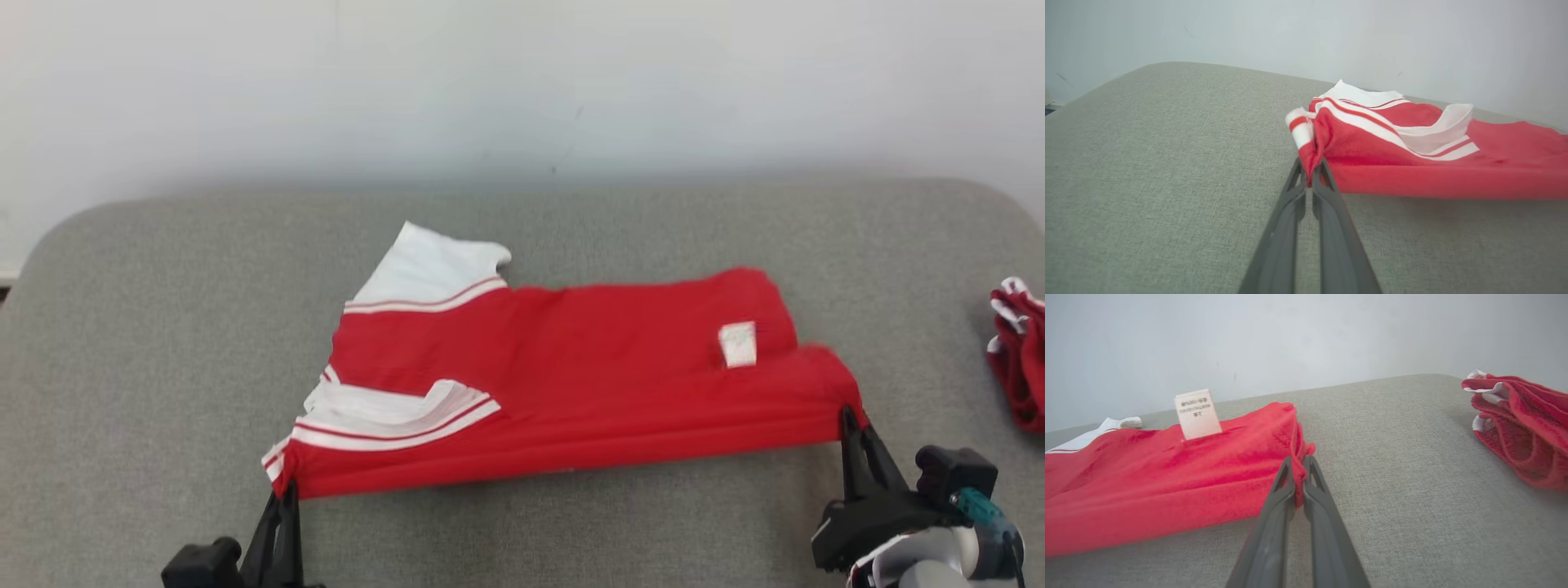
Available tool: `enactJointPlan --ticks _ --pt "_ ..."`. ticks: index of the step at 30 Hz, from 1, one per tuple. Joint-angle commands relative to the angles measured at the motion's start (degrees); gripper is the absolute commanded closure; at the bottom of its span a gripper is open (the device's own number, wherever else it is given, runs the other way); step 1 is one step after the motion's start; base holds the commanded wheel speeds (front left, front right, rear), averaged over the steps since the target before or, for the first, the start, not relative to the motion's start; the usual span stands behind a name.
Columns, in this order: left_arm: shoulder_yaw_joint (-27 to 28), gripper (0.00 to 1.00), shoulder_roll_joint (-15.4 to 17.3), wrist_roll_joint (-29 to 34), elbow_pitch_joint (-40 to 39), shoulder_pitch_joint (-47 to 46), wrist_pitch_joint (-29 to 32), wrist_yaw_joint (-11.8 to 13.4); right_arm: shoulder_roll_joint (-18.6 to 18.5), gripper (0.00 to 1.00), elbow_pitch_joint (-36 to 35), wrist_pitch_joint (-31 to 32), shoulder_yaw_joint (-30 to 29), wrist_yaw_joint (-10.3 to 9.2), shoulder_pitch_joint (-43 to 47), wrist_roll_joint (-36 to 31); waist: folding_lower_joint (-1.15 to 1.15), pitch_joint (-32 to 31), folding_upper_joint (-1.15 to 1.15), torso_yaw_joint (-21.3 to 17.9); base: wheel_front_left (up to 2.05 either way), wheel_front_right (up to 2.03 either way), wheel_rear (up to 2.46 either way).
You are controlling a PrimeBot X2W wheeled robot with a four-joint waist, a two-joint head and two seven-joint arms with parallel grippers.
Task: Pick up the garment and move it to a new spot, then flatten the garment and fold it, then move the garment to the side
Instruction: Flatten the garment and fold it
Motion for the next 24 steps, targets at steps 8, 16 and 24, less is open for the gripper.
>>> enactJointPlan --ticks 8,16,24 --pt "2.5 1.0 0.3 0.1 2.7 8.0 -0.2 0.0 0.1 1.0 2.2 0.0 -0.6 -0.18 6.5 0.7 0.01 -7.8 0.0 -1.0 0.0 0.0 0.0" --pt "1.3 1.0 0.3 -1.4 5.8 12.4 -0.2 0.5 1.2 1.0 3.1 0.0 -0.4 -0.18 11.2 0.3 0.01 -7.4 0.0 -0.8 0.0 0.0 0.0" --pt "-1.3 0.0 0.2 -1.0 5.9 11.6 -0.2 1.1 1.9 0.0 2.7 0.0 -0.5 -0.13 11.1 -0.6 0.01 -5.5 0.0 -0.6 0.0 0.0 0.0"
